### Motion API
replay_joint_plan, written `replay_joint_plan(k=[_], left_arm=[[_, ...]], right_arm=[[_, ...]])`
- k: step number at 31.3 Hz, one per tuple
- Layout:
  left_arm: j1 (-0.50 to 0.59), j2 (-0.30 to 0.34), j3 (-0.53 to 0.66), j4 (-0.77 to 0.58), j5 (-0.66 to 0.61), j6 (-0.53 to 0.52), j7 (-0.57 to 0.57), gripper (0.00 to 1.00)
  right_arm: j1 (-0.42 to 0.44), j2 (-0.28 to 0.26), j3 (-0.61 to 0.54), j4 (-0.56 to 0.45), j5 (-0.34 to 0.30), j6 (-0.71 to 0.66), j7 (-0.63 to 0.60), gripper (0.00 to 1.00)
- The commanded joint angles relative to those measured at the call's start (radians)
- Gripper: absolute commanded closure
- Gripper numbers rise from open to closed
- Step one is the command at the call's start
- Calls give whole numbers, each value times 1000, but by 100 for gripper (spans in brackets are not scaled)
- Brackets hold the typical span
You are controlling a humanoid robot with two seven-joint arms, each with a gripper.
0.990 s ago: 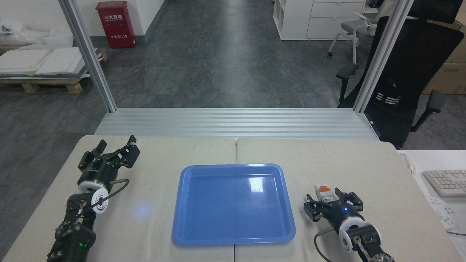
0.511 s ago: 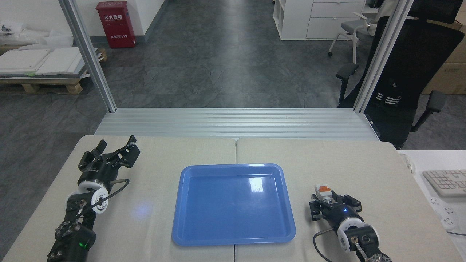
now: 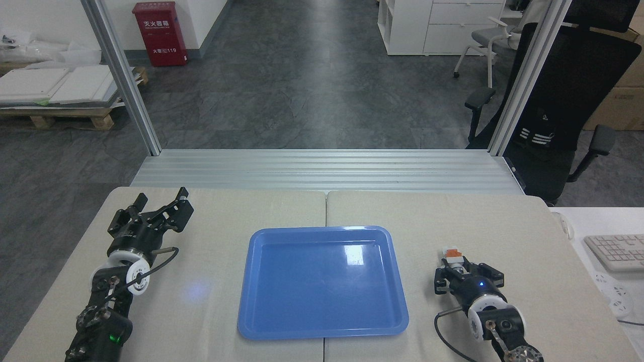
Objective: Pick up switch part and place in tray
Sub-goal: 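Lift the switch part with the right gripper and carry it over the tray, then lower the switch part into the tray and open the right gripper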
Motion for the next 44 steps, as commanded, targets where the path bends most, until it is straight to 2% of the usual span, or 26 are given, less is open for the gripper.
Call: replay_joint_plan(k=[1, 4, 6, 10, 12, 16, 20, 25, 37, 44], left_arm=[[0, 0, 0, -1, 0, 0, 0, 0], [0, 0, 0, 0, 0, 0, 0, 0], [0, 0, 0, 0, 0, 0, 0, 0], [0, 0, 0, 0, 0, 0, 0, 0], [0, 0, 0, 0, 0, 0, 0, 0], [0, 0, 0, 0, 0, 0, 0, 0], [0, 0, 0, 0, 0, 0, 0, 0], [0, 0, 0, 0, 0, 0, 0, 0], [0, 0, 0, 0, 0, 0, 0, 0], [0, 0, 0, 0, 0, 0, 0, 0]], right_arm=[[-46, 7, -42, -93, -25, 38, 11, 100], [-75, 20, -44, -162, -32, 40, 48, 100], [-94, 49, -36, -187, -32, 46, 65, 100], [-98, 187, 13, -198, -17, 152, 103, 100], [-97, 219, 86, -205, -16, 215, 112, 100], [-95, 231, 203, -237, -17, 299, 117, 100], [-87, 233, 272, -247, -16, 313, 119, 100], [-66, 231, 303, -247, -14, 313, 166, 100], [-51, 233, 372, -247, 0, 314, 175, 100], [-25, 233, 380, -247, 32, 314, 208, 100]])
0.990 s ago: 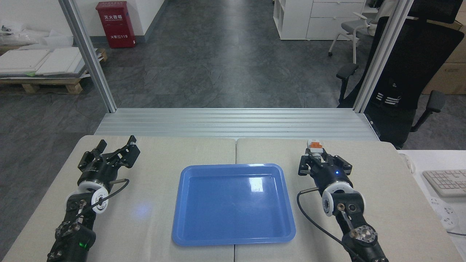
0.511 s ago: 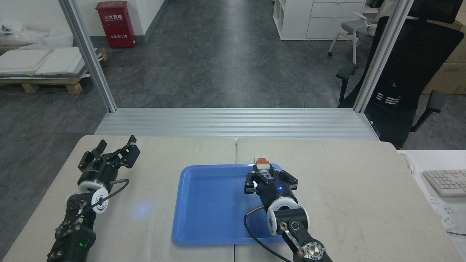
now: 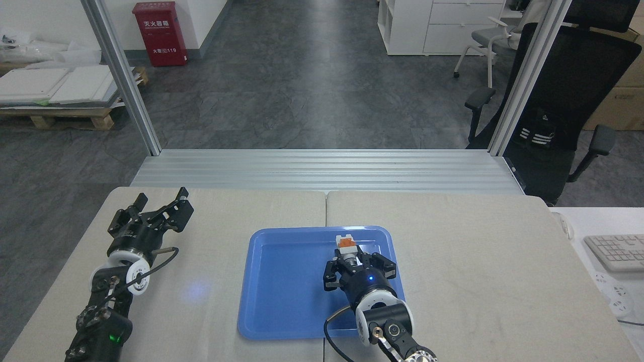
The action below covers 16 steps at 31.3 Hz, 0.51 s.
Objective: Pick up switch part and place in tray
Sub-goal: 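Lower the switch part into the tray and open the right gripper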
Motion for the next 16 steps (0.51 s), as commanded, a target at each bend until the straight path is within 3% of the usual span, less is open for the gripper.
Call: replay_joint_plan(k=[1, 16], left_arm=[[0, 0, 0, 0, 0, 0, 0, 0], [0, 0, 0, 0, 0, 0, 0, 0]], right_arm=[[23, 0, 5, 2, 17, -1, 19, 100], [106, -15, -1, -21, 52, 7, 42, 100]])
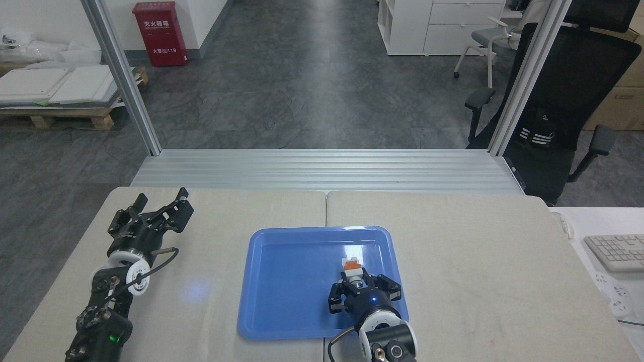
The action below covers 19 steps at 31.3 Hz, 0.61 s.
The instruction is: Pick up switch part and place in tray
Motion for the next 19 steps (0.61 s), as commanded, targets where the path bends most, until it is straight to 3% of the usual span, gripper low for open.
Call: replay_joint_plan(k=[1, 7, 8, 9, 10, 11, 16, 19], left_arm=[[-1, 0, 0, 0, 0, 0, -1, 0], [-1, 0, 0, 0, 0, 0, -1, 0], [-1, 0, 0, 0, 0, 0, -1, 0], [-1, 0, 0, 0, 0, 0, -1, 0], [-1, 0, 0, 0, 0, 0, -1, 0], [-1, 0, 0, 0, 0, 0, -1, 0], [-1, 0, 0, 0, 0, 0, -1, 0], [-1, 0, 0, 0, 0, 0, -1, 0]], right_arm=[[27, -4, 1, -5, 7, 1, 5, 100], [39, -6, -8, 0, 27, -1, 4, 100], [39, -7, -12, 1, 27, 1, 2, 94], [39, -7, -16, 4, 27, 1, -6, 70], [38, -7, -21, 7, 24, -1, -12, 30], [33, -7, -33, 9, 16, -1, -16, 0], [23, -7, -96, 11, 13, -11, -52, 0], [-28, -9, -116, 15, 7, -10, -55, 0]])
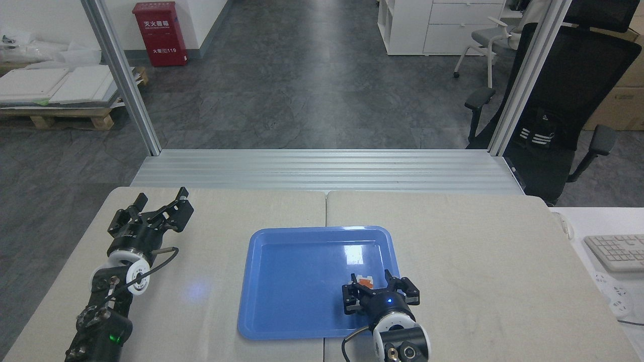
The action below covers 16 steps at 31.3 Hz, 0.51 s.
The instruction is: Pick up switch part and place in tray
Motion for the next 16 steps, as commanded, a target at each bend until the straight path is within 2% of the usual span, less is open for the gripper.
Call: replay_joint_plan(k=[1, 7, 9, 13, 16], left_arm=[[0, 0, 0, 0, 0, 0, 0, 0], [0, 0, 0, 0, 0, 0, 0, 0], [0, 0, 0, 0, 0, 0, 0, 0], [0, 0, 0, 0, 0, 0, 0, 0], [0, 0, 0, 0, 0, 0, 0, 0]], right_arm=[[-73, -3, -57, 6, -9, -3, -15, 0], [-187, -16, -250, 12, -50, -55, -89, 0], [-198, -68, -304, 20, -85, -134, -136, 0], [-192, -222, -391, 60, -194, -335, -267, 0], [-183, -291, -414, 106, -288, -435, -354, 0]])
